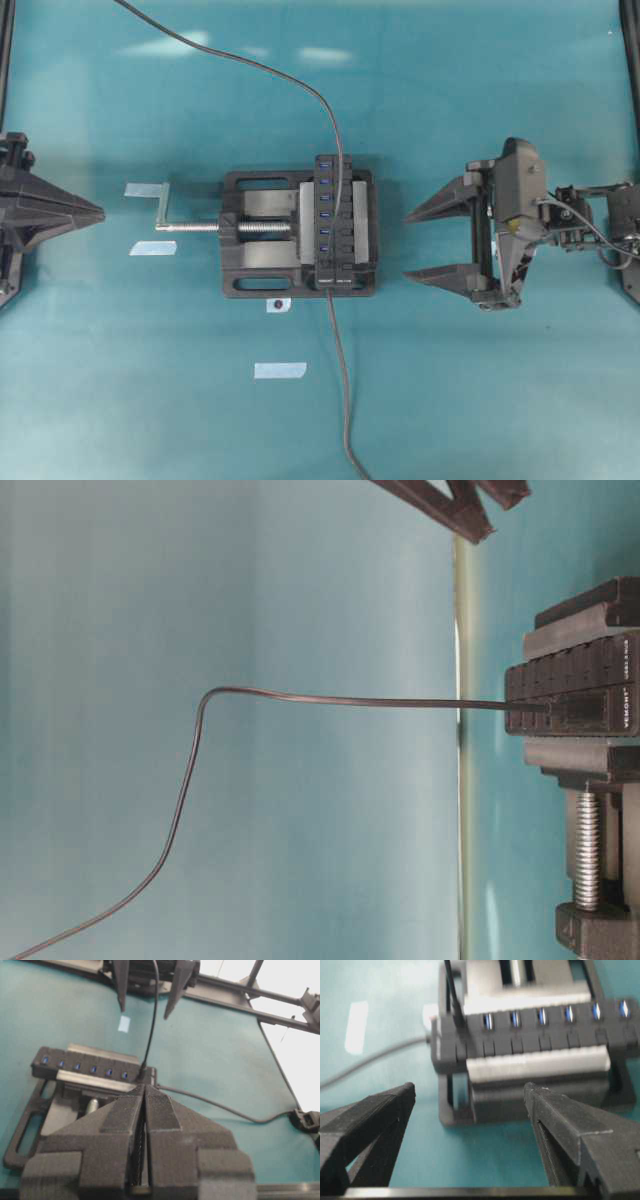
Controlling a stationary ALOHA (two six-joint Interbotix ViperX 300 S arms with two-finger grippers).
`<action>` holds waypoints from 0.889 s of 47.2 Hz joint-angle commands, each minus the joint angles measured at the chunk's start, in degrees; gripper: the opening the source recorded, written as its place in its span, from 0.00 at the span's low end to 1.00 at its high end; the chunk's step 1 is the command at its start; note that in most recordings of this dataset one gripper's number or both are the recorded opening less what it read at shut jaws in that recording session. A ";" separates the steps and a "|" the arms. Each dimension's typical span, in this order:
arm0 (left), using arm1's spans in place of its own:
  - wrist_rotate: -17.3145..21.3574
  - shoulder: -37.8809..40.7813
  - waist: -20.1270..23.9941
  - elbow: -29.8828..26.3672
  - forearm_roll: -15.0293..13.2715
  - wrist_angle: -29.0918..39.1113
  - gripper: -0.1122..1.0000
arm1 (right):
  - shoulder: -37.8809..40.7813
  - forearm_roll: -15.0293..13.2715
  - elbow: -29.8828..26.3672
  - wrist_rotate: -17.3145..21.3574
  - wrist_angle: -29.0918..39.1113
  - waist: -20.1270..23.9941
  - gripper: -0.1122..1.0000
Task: Insert the USB into the front port of the fixed hub.
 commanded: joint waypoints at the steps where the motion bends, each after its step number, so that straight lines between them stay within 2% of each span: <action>1: -0.18 0.70 0.09 -0.79 0.09 -0.62 0.10 | -0.44 0.09 -0.35 0.70 -3.25 -0.09 0.89; 7: -0.18 0.62 0.09 -0.70 0.18 -0.62 0.10 | -0.35 0.09 0.00 0.70 -5.89 -0.09 0.89; 42: 0.00 0.35 0.09 -2.20 0.09 -0.97 0.10 | 4.39 0.09 -0.35 0.79 -5.80 0.62 0.89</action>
